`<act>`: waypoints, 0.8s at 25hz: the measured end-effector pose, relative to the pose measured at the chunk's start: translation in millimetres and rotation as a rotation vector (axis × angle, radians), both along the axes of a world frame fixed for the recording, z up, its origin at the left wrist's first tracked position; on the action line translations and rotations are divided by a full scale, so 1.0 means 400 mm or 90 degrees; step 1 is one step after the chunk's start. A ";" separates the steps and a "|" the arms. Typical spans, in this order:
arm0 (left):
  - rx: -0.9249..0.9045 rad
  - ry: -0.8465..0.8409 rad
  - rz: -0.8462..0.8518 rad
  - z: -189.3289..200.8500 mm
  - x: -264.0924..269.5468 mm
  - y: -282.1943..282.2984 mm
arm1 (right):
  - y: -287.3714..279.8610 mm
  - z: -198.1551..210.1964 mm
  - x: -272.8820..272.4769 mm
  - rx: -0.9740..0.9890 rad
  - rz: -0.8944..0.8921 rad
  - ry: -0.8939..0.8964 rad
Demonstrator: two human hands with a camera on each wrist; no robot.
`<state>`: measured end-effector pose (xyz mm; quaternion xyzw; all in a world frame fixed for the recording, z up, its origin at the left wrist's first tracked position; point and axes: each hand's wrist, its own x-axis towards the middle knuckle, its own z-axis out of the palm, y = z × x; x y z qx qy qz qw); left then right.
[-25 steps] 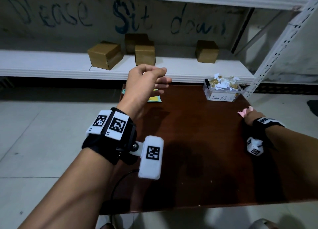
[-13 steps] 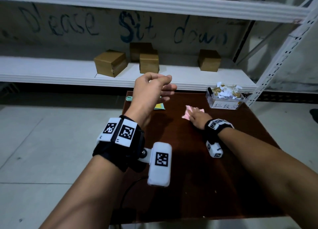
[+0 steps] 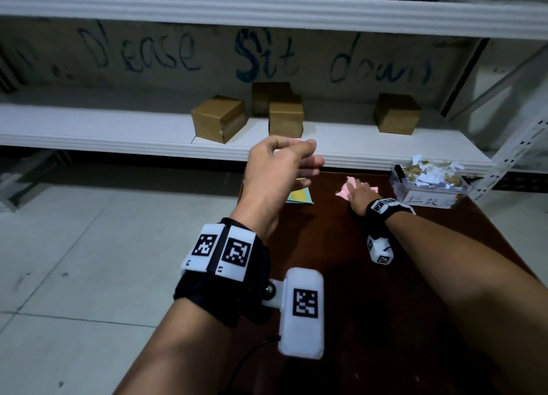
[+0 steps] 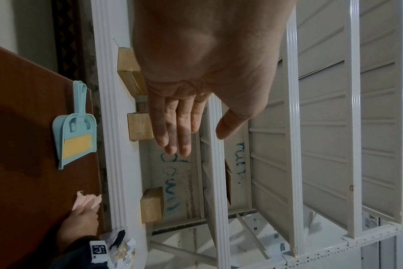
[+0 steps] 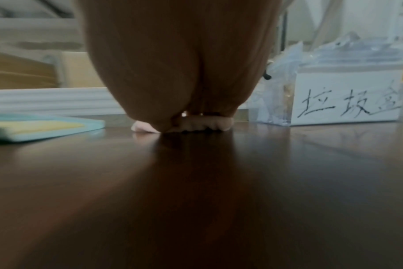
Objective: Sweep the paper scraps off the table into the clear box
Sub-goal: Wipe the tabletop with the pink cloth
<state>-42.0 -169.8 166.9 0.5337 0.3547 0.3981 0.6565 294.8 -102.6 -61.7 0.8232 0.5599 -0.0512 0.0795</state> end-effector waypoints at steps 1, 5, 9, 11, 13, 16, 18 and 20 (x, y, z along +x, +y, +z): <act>-0.001 0.000 0.001 0.000 0.001 0.004 | 0.007 -0.001 0.016 0.005 -0.029 0.006; -0.007 0.005 0.002 -0.003 0.005 0.006 | 0.033 -0.012 0.076 0.008 -0.094 0.030; -0.007 0.024 -0.022 -0.012 0.021 -0.003 | 0.050 -0.015 0.114 -0.003 -0.098 0.027; -0.013 0.026 -0.029 -0.017 0.033 -0.011 | 0.049 -0.015 0.119 -0.011 -0.099 0.038; -0.018 0.018 -0.031 -0.018 0.043 -0.017 | 0.044 -0.014 0.119 -0.019 -0.095 0.041; -0.020 -0.015 -0.005 -0.013 0.053 -0.016 | 0.033 -0.010 0.111 -0.016 -0.092 0.040; -0.015 -0.035 0.012 -0.011 0.054 -0.013 | 0.028 -0.009 0.108 -0.020 -0.095 0.037; -0.014 -0.048 0.022 -0.009 0.051 -0.010 | 0.026 -0.007 0.108 -0.020 -0.090 0.044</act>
